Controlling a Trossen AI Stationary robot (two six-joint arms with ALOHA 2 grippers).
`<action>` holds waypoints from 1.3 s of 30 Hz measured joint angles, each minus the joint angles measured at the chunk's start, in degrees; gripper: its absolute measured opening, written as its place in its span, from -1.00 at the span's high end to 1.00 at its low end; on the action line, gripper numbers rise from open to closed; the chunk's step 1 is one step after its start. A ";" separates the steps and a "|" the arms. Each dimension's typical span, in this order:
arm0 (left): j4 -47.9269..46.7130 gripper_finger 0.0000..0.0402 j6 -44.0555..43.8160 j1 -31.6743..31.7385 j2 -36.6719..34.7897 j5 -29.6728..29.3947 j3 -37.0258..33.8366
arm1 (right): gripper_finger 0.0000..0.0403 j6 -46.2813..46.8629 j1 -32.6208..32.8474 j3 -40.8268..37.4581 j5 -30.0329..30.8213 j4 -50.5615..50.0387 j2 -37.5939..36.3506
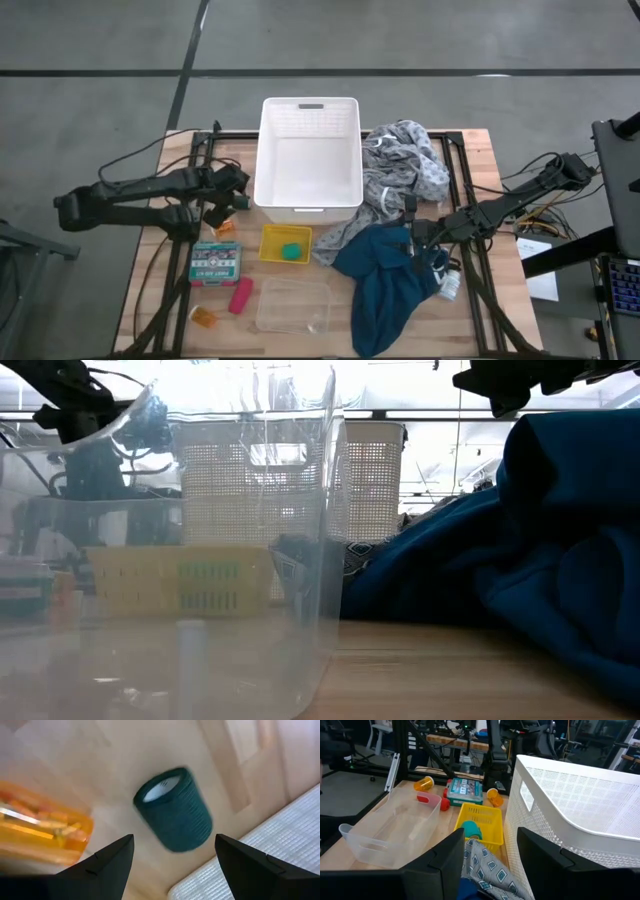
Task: Pick & Place Medicine items
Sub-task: Put the black bandage into the yellow bin
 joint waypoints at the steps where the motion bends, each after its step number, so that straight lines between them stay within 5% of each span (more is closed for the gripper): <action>1: 0.03 -0.39 0.03 0.26 0.00 -0.61 0.00 | 0.12 0.00 0.00 0.00 0.00 0.00 0.01; 39: 6.36 -0.27 2.98 1.40 12.15 -4.62 0.02 | 0.11 0.00 0.00 0.00 0.00 0.00 0.00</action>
